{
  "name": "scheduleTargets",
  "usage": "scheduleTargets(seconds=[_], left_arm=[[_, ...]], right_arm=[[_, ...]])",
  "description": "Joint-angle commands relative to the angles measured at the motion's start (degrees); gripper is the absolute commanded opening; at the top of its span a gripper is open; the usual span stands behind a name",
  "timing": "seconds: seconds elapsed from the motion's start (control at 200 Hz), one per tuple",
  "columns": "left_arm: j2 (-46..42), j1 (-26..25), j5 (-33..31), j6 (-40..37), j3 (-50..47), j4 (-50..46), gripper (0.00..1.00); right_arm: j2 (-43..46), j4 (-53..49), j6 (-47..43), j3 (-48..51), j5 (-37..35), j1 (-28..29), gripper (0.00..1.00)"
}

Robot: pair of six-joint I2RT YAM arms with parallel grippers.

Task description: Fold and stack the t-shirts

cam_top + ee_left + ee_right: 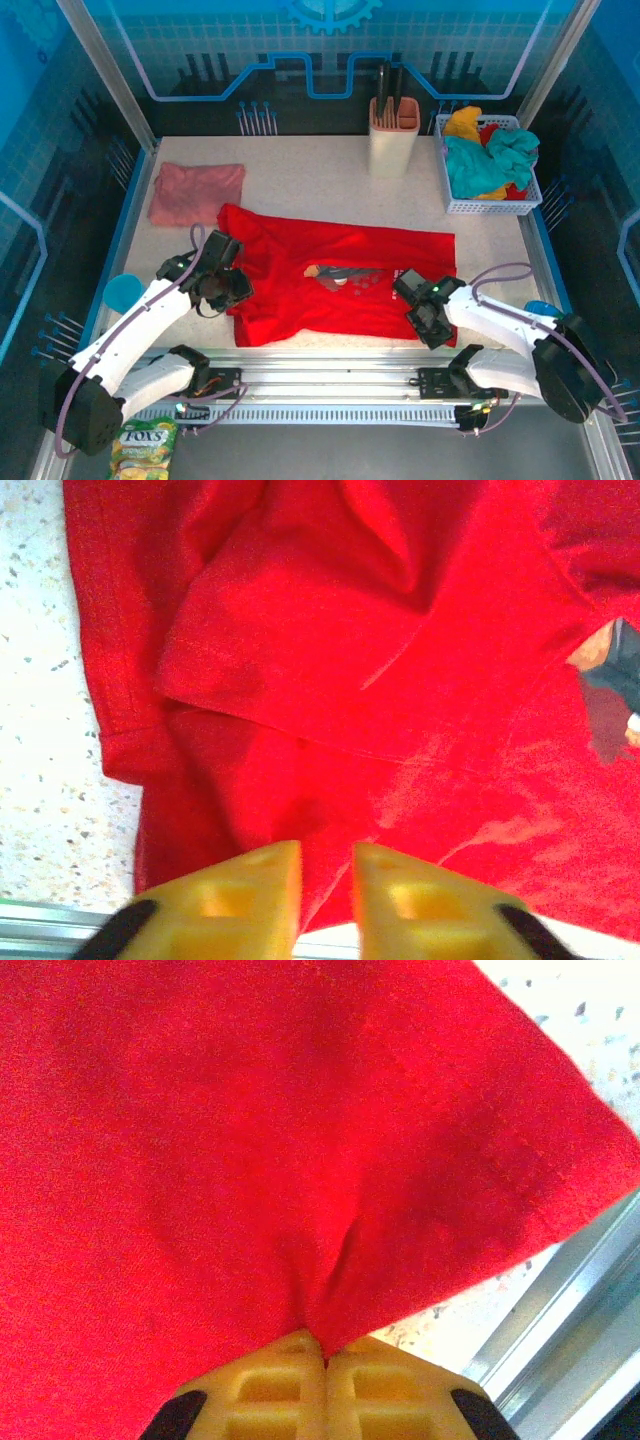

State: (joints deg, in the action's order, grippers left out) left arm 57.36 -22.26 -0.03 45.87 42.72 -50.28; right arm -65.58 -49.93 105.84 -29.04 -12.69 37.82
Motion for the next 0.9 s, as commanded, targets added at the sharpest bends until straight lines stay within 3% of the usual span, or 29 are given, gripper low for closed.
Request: scheduleTargets(seconds=[0.0, 0.035, 0.23, 0.4, 0.47, 0.55, 0.63, 0.72, 0.895], left_arm=[[-0.09, -0.15, 1.92, -0.67, 1.60, -1.23, 0.05], [0.18, -0.15, 1.93, -0.77, 2.31, -1.73, 0.00], [1.05, 1.34, 0.22, -2.99, 5.40, -3.36, 0.00], [1.43, 4.60, 3.03, -6.67, 8.29, -4.36, 0.00], [1.60, 5.74, 1.49, -8.89, 9.86, -7.65, 0.17], [1.25, 6.59, 0.30, -10.22, 9.90, -10.90, 0.28], [1.04, 6.70, 1.93, -10.23, 8.13, -12.93, 0.32], [-0.16, 5.87, 4.10, -8.94, 6.26, -13.70, 0.47], [-1.54, 4.99, 4.73, -3.69, 2.34, -14.32, 0.50]], right_arm=[[0.71, 0.12, -1.72, 0.41, -4.29, -0.05, 0.00], [1.34, -0.78, -3.46, -0.57, -4.36, -0.67, 0.00], [2.02, 0.46, -17.08, -3.71, -0.95, -8.01, 0.00], [-2.37, 0.86, -26.86, -9.31, 2.11, -12.60, 0.00], [-5.23, 1.11, -29.83, -11.81, 3.07, -13.19, 0.00], [-8.95, 2.14, -32.79, -13.94, 5.22, -14.11, 0.00], [-11.66, 3.20, -34.44, -14.91, 6.52, -14.40, 0.00], [-12.64, 5.27, -34.87, -13.99, 7.63, -14.44, 0.00], [-11.18, 6.98, -35.85, -12.27, 8.44, -15.52, 0.00]])
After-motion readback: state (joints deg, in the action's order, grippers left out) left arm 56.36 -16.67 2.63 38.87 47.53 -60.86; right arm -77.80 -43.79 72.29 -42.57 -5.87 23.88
